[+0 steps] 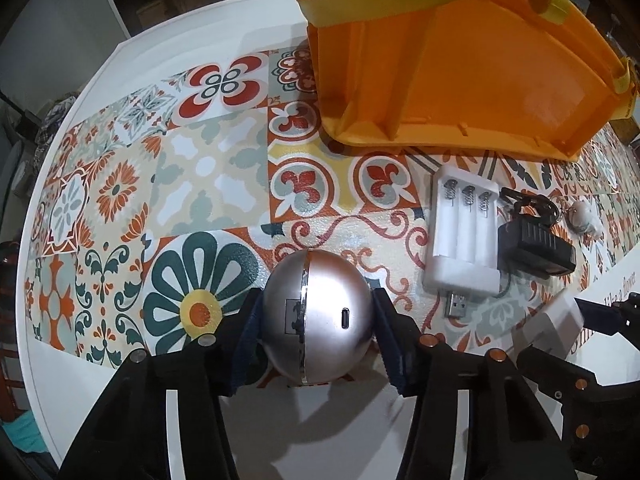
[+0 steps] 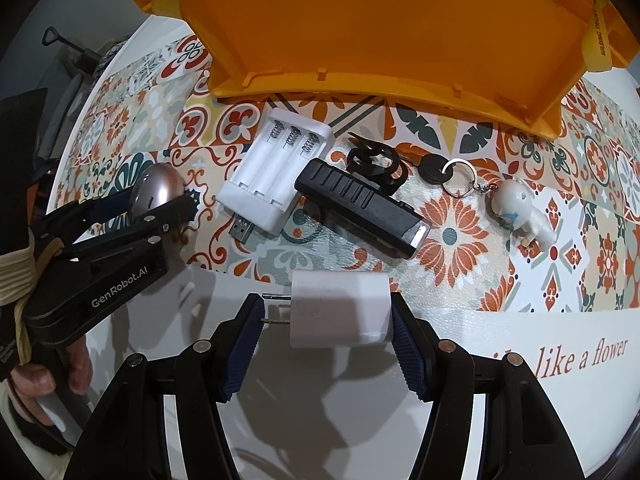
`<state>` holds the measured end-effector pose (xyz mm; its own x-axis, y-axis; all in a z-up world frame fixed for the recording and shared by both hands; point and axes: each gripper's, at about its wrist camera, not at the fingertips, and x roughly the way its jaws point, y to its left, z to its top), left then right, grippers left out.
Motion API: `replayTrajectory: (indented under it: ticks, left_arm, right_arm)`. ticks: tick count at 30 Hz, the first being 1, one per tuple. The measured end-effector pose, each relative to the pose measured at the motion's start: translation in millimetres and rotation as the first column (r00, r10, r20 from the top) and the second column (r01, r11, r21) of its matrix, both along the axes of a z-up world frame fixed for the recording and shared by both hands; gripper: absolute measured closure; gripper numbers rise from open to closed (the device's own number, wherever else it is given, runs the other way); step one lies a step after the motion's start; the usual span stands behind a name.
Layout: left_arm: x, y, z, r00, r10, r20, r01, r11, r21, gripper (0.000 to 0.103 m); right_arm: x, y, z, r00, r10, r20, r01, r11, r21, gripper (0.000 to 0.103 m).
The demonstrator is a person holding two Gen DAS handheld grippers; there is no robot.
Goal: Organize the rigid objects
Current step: 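Lift the silver speaker with the left tool while the right tool carries the white adapter toward the crate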
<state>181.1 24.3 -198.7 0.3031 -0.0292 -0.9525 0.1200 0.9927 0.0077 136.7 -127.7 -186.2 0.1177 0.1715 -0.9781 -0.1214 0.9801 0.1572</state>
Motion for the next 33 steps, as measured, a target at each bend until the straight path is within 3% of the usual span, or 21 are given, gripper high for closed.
replayTrajectory:
  ticks: [5, 16, 33]
  left_arm:
    - [-9.7, -0.5, 5.2, 1.0, 0.003, 0.012, -0.003, 1.0, -0.004, 0.05]
    - [-38.8, -9.5, 48.4, 0.998, 0.016, 0.061, -0.013, 0.999, -0.051, 0.05]
    - [-47.5, -25.0, 104.0, 0.984, 0.011, 0.176, 0.004, 0.996, -0.086, 0.05]
  right_arm:
    - [-1.4, -0.4, 2.3, 1.0, 0.0, 0.009, 0.0, 1.0, -0.005, 0.041]
    - [-10.9, -11.0, 19.0, 0.999, -0.008, 0.044, 0.007, 1.0, 0.002, 0.041]
    - [-18.1, -37.5, 79.5, 0.98, -0.043, 0.193, 0.041, 0.999, 0.016, 0.041]
